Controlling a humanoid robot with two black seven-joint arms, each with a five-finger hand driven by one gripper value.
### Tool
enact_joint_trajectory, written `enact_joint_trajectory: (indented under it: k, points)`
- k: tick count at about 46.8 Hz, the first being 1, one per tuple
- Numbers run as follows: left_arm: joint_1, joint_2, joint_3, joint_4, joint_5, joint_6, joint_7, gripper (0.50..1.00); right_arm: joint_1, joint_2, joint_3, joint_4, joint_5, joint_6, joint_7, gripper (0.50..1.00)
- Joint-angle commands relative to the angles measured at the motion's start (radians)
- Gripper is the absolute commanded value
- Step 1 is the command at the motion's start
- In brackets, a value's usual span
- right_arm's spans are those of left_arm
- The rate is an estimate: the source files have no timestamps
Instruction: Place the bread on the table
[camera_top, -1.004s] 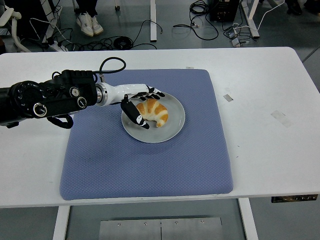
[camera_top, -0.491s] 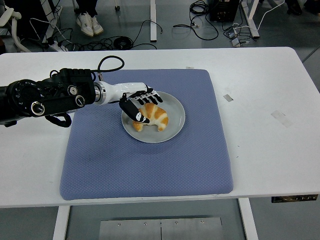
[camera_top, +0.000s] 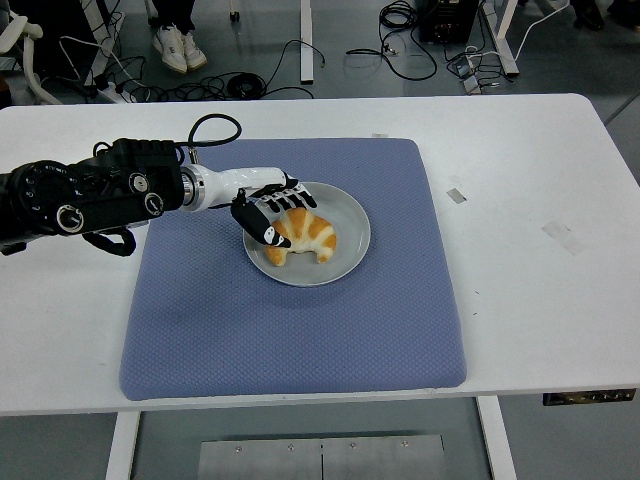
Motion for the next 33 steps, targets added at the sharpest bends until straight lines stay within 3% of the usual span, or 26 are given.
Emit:
enact_joint_trajectory:
  k: [1, 16, 33]
  points:
    - [-0.002, 0.001, 0.0, -0.002, 0.001, -0.001, 0.0, 0.778, 0.0, 0.0, 0.0, 0.0, 0.0, 0.0, 0.0, 1.0]
    - [-0.005, 0.003, 0.005, -0.002, 0.001, -0.009, -0.002, 0.69, 0.0, 0.0, 0.0, 0.0, 0.0, 0.0, 0.0, 1.0]
    - [-0.024, 0.018, 0.002, -0.002, -0.002, -0.024, -0.031, 0.664, 0.0, 0.0, 0.0, 0.0, 0.0, 0.0, 0.0, 1.0]
